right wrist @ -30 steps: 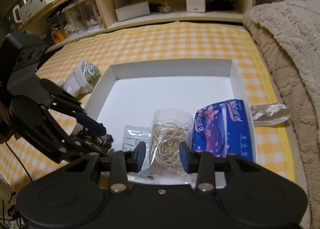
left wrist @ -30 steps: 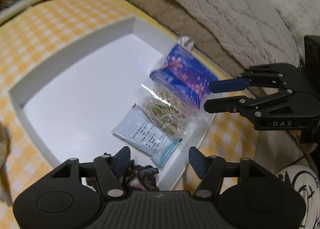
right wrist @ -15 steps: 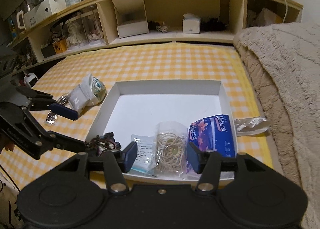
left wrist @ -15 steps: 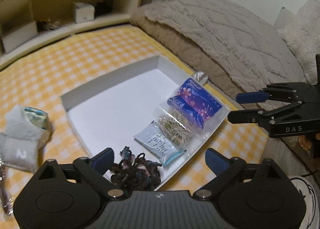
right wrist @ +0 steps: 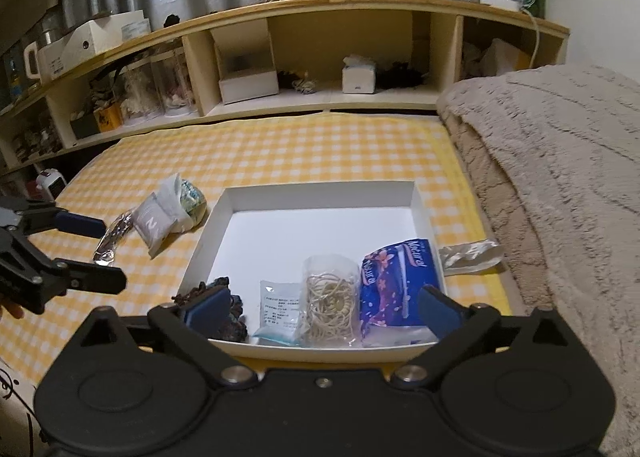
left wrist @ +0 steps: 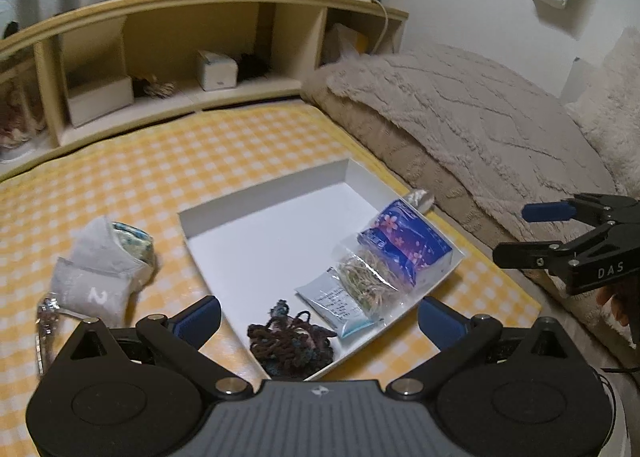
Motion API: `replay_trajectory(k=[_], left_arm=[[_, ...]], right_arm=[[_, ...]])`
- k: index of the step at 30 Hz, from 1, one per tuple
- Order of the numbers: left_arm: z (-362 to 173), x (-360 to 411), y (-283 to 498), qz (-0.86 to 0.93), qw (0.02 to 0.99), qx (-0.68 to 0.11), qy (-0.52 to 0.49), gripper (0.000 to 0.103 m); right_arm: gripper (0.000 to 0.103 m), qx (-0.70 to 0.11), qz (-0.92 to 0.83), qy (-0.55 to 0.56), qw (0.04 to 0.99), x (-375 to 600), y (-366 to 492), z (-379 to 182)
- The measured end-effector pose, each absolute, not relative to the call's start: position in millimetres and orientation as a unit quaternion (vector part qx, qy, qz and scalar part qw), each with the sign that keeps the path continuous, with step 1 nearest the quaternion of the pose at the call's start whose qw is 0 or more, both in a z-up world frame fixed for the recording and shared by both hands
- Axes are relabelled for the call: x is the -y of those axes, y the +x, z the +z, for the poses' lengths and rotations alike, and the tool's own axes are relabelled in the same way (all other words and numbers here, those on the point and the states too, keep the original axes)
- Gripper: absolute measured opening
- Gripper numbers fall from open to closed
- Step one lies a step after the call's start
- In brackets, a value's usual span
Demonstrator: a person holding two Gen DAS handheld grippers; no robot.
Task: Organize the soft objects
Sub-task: 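Move both tools toward the grey printed bag and wrapped keychain on the bed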
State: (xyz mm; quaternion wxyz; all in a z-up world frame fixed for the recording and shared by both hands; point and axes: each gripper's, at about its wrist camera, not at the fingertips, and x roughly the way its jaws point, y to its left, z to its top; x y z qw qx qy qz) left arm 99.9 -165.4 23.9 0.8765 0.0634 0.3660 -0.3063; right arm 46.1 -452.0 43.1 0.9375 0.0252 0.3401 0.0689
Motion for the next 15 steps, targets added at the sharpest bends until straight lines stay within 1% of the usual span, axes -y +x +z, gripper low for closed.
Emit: replay_trajectory(k=[15], left_arm=[[38.0,113.9,84.3,-0.264,0.908,-0.325,0.026,0.103]], right_arm=[[0.103,-0.322,0.053,0.035,0.945,430.7,33.0,56.6]])
